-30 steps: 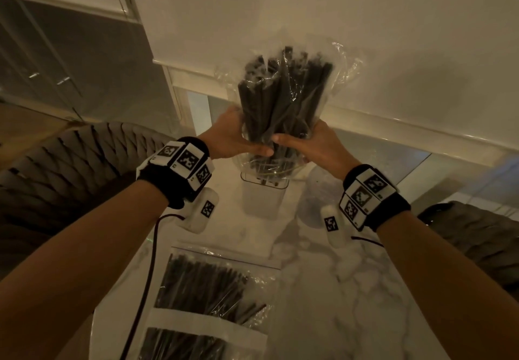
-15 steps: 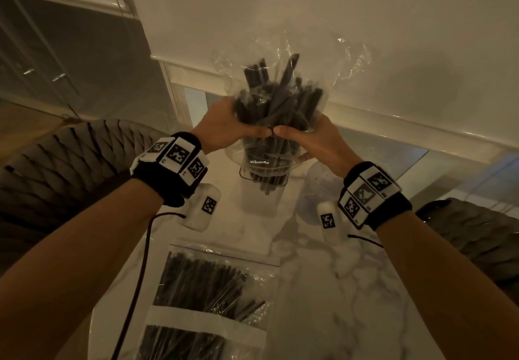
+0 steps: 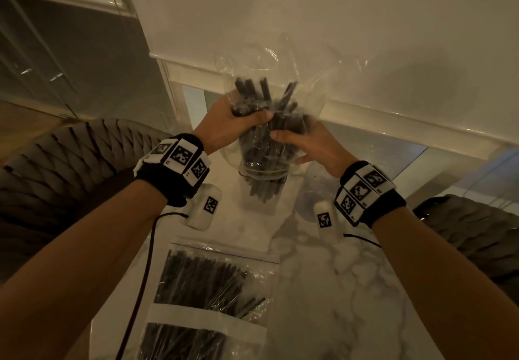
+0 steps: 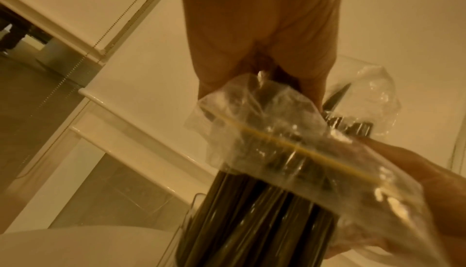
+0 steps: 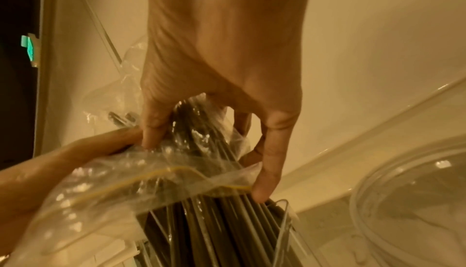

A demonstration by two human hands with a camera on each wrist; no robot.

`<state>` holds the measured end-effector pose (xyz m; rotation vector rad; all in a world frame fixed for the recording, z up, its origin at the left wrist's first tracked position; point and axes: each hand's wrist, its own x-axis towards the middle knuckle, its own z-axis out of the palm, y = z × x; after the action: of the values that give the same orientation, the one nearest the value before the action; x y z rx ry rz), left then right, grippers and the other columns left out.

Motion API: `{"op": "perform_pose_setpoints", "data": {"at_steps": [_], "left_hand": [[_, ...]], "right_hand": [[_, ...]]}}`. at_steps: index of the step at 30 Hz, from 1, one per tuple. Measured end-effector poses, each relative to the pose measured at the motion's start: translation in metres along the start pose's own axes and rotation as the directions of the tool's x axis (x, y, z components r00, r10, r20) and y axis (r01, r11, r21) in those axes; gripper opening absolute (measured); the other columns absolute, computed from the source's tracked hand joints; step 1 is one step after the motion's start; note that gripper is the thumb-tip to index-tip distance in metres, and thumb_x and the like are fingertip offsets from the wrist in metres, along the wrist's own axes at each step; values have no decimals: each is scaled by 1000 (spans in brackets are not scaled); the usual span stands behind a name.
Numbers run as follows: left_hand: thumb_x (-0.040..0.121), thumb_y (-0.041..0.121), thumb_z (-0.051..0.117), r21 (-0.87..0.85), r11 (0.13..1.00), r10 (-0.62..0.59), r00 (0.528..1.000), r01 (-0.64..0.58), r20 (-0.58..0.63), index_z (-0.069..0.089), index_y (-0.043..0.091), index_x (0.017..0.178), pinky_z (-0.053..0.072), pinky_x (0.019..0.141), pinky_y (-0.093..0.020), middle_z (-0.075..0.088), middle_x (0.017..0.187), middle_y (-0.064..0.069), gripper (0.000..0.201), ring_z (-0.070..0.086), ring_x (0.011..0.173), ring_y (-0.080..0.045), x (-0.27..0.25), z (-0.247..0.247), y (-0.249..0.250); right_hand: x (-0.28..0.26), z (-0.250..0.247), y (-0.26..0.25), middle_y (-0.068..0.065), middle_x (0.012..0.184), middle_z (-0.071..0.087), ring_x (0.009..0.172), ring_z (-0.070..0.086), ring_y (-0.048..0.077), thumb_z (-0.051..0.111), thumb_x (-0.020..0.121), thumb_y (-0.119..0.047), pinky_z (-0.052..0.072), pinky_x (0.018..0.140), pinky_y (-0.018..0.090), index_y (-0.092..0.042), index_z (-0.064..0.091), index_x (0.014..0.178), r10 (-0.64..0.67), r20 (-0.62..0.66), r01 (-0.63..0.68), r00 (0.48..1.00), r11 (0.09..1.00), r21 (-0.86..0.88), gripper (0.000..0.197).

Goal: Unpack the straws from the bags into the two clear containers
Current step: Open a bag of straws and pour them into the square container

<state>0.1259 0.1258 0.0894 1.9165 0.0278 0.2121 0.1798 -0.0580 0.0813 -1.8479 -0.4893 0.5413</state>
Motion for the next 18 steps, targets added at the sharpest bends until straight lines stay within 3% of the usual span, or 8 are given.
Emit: {"op": "perform_pose_setpoints", "data": {"at_steps": [2,4,5,8,10,15,18], "left_hand": [[72,46,71,-10,1000,27,999,-28,-36,63,17,109,53,94,-46,72,107,-2,48,68,102,-15,2,1,5],[75,41,70,-20,998,63,996,-64,-69,62,16,109,54,93,-44,72,106,-2,43,68,100,-14,4,1,11],[75,43,70,-28,996,79,993,-82,-89,62,15,111,54,92,-44,71,107,-2,47,68,101,-14,4,0,16],[71,47,73,-68,988,124,982,-135,-144,59,11,116,55,91,-44,70,111,-4,60,68,103,-16,7,-2,24],[73,40,75,-110,978,154,972,-175,-176,56,7,120,55,90,-44,69,114,-8,60,67,105,-19,7,0,27],[81,23,71,-185,957,183,961,-222,-208,47,-3,121,55,88,-49,65,113,-20,53,67,103,-29,9,3,21],[85,14,66,-219,951,171,961,-219,-219,46,-6,121,58,83,-40,65,108,-22,46,69,97,-26,11,4,19]], "right_hand": [[2,0,-4,-11,100,67,85,67,2,72,82,-27,57,62,19,-32,59,107,-17,-3,17,1000,999,33,29],[4,-1,-10,-5,106,69,87,67,3,72,82,-26,59,68,22,-22,60,117,-37,-11,37,999,999,31,38],[5,-2,-13,-4,106,70,87,68,3,72,82,-25,60,70,25,-20,60,118,-49,-10,49,999,998,30,38],[5,-9,-20,-11,95,68,75,68,-8,68,85,-14,55,60,12,-21,59,109,-95,13,94,995,992,85,27],[4,-10,-23,-12,93,68,75,68,-8,67,85,-11,52,59,9,-21,59,109,-114,14,111,993,987,114,27],[7,-2,-17,-5,106,69,91,69,2,70,83,-14,58,75,20,-13,57,120,-133,-34,136,991,985,109,39],[8,-1,-13,-4,105,69,94,69,9,70,83,-20,57,82,26,-15,58,120,-100,10,99,995,992,72,39]]}}
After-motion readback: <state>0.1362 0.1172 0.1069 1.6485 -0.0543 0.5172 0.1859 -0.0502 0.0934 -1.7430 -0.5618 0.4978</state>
